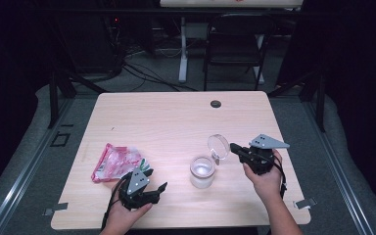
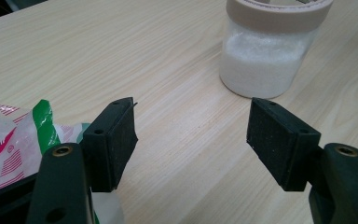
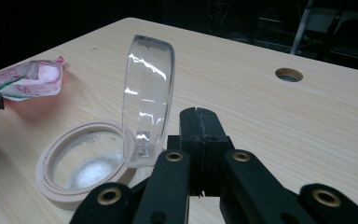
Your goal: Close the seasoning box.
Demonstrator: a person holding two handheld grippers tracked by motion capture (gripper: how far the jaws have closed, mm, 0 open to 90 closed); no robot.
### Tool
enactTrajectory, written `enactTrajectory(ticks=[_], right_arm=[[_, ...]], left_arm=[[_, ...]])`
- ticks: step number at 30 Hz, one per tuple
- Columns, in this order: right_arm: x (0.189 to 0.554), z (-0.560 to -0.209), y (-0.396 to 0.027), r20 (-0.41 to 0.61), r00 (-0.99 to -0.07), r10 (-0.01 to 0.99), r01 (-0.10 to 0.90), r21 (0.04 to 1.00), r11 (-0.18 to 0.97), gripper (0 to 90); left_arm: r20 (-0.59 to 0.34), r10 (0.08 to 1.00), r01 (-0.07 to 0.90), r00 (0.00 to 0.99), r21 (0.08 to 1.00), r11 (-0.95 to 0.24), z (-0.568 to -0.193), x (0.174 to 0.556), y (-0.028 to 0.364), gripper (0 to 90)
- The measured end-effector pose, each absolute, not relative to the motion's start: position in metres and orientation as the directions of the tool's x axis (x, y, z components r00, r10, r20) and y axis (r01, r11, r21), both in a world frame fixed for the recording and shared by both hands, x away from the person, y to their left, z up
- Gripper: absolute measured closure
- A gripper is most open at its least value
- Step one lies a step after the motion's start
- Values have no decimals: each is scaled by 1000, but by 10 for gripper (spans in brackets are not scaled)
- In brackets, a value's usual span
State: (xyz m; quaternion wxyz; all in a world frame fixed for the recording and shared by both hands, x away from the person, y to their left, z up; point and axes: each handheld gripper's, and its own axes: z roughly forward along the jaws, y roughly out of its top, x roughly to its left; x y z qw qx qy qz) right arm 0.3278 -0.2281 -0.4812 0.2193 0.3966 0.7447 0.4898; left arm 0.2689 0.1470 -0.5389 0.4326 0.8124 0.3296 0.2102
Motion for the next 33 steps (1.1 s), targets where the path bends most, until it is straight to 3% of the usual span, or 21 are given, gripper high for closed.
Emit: enactTrajectory(ticks=[33], right_arm=[[323,-478,-216,43,-621,783,351,908,229,900]], left_arm=[[58,716,354,696,839,-413,-539,269,147,325]])
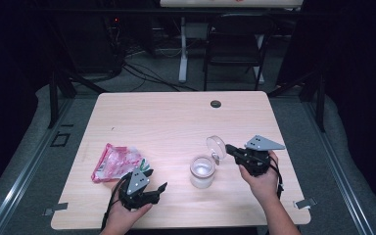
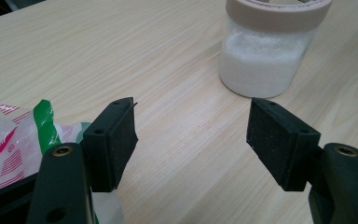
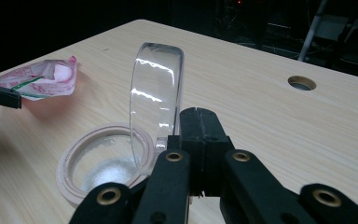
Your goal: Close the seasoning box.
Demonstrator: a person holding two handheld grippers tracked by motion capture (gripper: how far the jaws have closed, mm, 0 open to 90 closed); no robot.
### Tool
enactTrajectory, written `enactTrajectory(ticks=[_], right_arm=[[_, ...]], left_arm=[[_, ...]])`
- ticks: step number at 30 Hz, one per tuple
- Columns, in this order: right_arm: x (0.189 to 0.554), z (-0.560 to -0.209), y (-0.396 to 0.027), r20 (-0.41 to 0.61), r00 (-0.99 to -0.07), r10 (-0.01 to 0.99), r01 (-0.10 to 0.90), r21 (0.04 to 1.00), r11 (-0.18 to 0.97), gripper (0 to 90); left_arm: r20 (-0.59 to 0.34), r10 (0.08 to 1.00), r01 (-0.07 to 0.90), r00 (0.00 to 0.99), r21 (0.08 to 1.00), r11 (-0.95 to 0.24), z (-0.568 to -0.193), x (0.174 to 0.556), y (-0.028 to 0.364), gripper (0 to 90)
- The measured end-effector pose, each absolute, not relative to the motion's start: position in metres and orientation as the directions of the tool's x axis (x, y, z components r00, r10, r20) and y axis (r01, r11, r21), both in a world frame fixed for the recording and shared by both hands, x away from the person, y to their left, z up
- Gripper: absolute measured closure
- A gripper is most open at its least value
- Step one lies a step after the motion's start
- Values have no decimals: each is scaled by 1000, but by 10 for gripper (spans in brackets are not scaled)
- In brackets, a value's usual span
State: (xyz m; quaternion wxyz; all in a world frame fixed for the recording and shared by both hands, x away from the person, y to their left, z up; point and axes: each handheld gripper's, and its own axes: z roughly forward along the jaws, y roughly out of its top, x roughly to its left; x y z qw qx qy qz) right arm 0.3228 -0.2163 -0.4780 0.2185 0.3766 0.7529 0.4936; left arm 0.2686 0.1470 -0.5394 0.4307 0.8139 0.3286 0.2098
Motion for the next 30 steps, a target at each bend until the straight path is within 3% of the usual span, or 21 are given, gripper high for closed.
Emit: enactTrajectory(ticks=[30], right_arm=[[319,-479,-207,31,-649,760,339,906,253,894]], left_arm=[[59,716,352,695,841,-411,-539,269,148,329]])
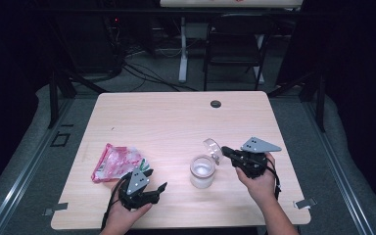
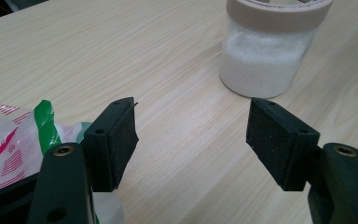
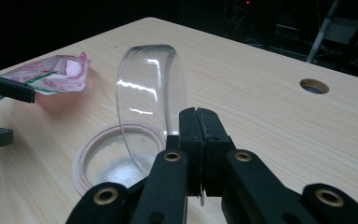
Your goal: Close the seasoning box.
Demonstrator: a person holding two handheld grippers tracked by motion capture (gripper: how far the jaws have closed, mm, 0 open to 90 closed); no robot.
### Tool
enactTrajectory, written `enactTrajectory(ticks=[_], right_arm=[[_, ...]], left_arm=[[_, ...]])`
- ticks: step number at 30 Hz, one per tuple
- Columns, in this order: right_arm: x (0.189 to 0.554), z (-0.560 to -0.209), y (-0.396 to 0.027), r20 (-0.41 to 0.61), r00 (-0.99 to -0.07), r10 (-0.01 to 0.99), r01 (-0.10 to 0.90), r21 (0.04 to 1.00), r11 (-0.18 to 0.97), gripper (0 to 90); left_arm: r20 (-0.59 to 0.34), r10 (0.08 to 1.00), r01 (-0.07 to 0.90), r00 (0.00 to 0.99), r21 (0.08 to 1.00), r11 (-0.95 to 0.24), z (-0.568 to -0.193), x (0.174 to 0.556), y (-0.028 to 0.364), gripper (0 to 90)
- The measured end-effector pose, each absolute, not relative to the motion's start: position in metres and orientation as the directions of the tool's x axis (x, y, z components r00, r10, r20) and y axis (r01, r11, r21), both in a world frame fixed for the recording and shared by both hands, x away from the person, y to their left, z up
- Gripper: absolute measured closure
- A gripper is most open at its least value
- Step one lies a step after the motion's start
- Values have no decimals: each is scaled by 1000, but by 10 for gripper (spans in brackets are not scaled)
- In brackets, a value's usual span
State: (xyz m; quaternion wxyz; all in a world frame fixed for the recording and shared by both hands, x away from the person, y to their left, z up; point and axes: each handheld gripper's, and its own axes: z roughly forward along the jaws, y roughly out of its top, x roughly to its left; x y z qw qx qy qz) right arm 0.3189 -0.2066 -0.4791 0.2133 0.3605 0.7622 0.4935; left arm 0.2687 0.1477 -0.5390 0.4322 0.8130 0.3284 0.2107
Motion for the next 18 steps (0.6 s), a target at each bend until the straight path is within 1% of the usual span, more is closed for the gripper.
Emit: enactTrajectory(ticks=[18], right_arm=[[318,-484,-198,22,-667,744,337,900,275,895]], left_arm=[[59,717,349,695,844,-407,-538,269,148,329]])
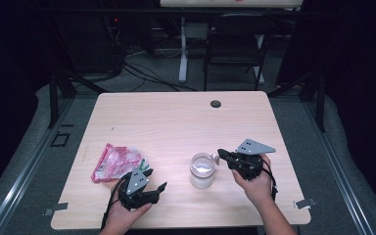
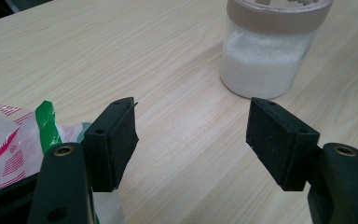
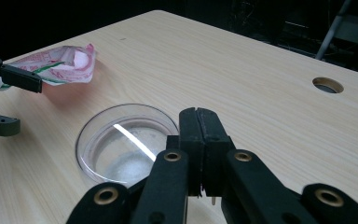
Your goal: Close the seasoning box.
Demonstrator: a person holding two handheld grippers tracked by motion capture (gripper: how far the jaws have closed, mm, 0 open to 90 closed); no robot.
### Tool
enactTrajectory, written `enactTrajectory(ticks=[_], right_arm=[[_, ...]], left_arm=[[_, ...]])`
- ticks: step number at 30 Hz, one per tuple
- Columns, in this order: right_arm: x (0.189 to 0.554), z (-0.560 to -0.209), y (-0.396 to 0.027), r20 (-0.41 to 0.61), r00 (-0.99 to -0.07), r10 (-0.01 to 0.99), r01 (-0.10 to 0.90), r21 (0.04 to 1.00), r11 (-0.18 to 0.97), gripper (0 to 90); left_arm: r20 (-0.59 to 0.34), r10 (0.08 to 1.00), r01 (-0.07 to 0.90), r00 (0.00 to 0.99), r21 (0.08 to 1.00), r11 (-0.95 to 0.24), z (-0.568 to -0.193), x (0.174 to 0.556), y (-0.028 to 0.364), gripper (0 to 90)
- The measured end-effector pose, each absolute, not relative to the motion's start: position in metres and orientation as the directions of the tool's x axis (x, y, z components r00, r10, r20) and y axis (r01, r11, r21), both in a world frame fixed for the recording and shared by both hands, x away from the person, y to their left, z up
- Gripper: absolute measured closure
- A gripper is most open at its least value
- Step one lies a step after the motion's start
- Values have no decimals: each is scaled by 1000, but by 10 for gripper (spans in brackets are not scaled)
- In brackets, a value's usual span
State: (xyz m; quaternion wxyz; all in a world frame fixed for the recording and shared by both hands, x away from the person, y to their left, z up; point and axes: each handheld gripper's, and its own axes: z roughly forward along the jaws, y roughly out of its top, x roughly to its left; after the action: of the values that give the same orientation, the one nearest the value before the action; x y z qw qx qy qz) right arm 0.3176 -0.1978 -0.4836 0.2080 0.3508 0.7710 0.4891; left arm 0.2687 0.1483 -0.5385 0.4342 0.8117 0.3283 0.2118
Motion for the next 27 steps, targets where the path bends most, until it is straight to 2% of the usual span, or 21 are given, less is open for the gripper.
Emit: enactTrajectory(ticks=[16,27], right_arm=[[322,-481,-214,36,-631,775,351,904,244,859],[331,-493,-230,35,-548,836,398,889,224,711]], left_arm=[[55,718,348,694,847,-402,-538,269,150,337],[45,719,349,694,852,-391,-538,269,150,337]])
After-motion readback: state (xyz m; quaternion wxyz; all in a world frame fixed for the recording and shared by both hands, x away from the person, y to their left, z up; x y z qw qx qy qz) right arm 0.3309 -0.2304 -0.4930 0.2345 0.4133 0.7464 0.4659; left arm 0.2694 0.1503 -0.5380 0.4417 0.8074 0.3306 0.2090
